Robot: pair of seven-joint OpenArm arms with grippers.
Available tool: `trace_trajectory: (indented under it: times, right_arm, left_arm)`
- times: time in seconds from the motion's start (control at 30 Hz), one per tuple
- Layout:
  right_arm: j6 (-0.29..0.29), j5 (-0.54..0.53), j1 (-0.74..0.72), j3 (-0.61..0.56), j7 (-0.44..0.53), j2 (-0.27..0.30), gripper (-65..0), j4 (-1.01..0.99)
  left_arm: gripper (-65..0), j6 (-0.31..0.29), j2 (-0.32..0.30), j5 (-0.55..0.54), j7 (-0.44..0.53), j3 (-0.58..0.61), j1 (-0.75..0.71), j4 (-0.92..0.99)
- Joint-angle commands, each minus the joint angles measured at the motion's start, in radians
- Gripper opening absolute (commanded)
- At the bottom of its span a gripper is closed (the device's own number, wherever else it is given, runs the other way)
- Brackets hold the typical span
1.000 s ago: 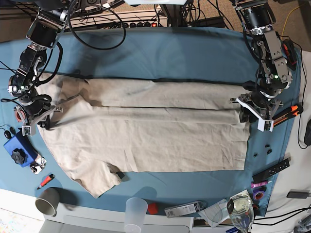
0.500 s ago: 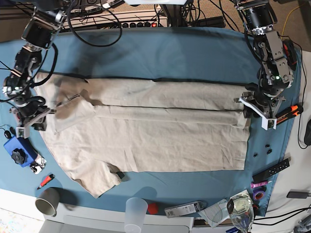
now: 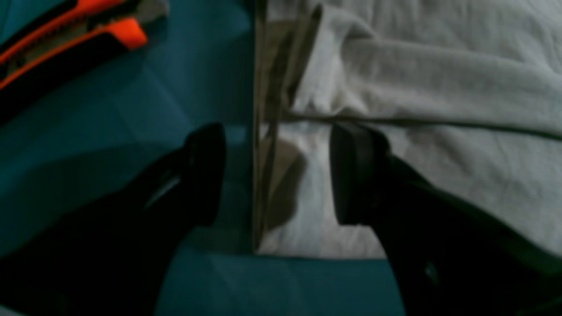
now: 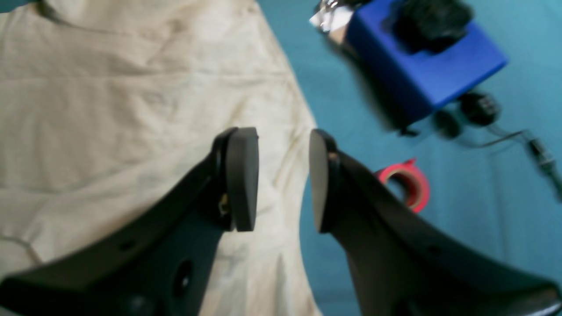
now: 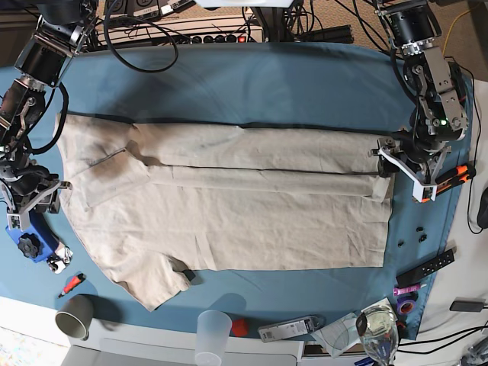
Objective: Fold the T-shirt properly
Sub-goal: 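Regrasp the folded edge corners with both grippers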
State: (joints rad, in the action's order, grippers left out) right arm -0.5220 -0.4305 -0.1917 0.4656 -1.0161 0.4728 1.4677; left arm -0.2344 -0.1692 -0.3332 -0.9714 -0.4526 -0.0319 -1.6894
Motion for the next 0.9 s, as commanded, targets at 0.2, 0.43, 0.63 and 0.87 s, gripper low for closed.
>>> trace_trajectory:
  times: [0.2,0.43,0.63,0.87]
  right_arm:
    - [0.01,-0.052,-0.022,0.096,-0.029,0.026,-44.8,0.019]
    - [0.011,-0.052,-0.007,0.201,-0.154,0.026,-44.8,0.019]
    - [0.067,-0.094,0.087,0.235,-0.166,0.025,-44.8,0.018]
    - [0.093,-0.101,0.137,0.235,-0.183,0.022,-44.8,0.017]
  left_arm:
    - [-27.4,0.035,-0.005,-0.006,0.02,-0.001,-0.044,0.032]
    - [-27.4,0.026,-0.005,-0.064,-0.01,-0.001,-0.043,0.058]
    - [-27.4,0.027,-0.005,-0.098,-0.034,-0.001,-0.043,0.058]
    - [-27.4,0.024,-0.006,-0.15,-0.09,-0.001,-0.043,0.058]
